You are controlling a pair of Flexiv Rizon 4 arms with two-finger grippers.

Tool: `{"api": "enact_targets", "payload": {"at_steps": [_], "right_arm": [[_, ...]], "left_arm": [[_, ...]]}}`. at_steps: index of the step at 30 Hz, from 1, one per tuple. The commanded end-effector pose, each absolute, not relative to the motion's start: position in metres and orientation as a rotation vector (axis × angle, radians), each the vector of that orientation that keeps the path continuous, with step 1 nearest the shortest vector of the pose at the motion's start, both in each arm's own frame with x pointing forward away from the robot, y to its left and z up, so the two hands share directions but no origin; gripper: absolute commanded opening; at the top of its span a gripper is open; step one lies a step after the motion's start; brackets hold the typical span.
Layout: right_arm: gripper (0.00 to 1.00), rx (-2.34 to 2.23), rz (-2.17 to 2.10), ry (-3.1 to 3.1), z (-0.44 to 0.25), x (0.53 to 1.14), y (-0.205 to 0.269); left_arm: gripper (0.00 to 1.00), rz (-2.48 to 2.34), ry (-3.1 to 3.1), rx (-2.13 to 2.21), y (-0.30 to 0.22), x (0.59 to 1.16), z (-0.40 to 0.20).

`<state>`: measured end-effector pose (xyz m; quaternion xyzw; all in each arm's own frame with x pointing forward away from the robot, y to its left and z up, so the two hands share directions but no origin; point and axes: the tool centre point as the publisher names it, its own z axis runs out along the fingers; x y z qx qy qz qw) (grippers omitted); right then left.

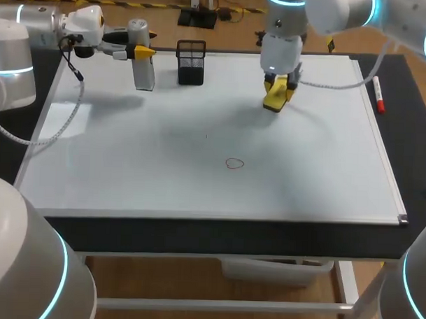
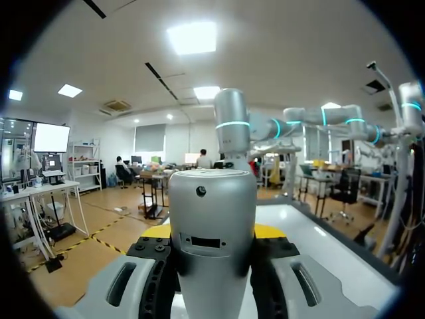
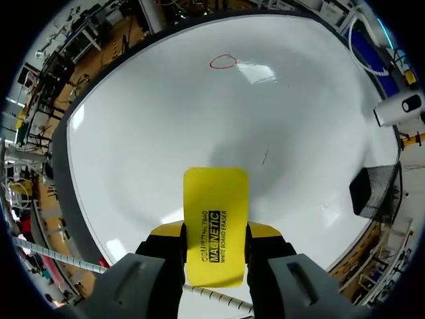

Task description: Pick up the inspection probe, press it on each red-marked spot on the whiteboard one by one, put down the probe, pick up the eraser, and wipe off all the red marks.

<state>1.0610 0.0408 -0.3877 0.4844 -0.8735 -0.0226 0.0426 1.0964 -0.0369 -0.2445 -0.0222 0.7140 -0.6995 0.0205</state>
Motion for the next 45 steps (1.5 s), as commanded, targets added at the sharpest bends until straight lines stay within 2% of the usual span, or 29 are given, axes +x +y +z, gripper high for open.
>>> {"api": "enact_targets", "payload": {"at_steps": [1, 12, 18, 45], "right_arm": [[0.00, 1.403, -0.097, -2.715, -0.387, 1.065, 0.010], [0.00, 1.179, -0.121, -2.809, -0.389, 1.068, -0.062], [0.00, 1.107, -0.119, -2.828, -0.393, 1.066, -0.086], [0.00, 1.096, -0.115, -2.834, -0.391, 1.064, -0.093]], "left_arm": [[0.00, -2.163, 2.213, -0.073, -0.038, 1.094, -0.243], [0.00, -2.163, 2.213, -0.073, -0.038, 1.094, -0.243], [0.00, -2.163, 2.213, -0.073, -0.038, 1.094, -0.243], [0.00, -2.166, 2.223, -0.050, -0.043, 1.090, -0.241]]}}
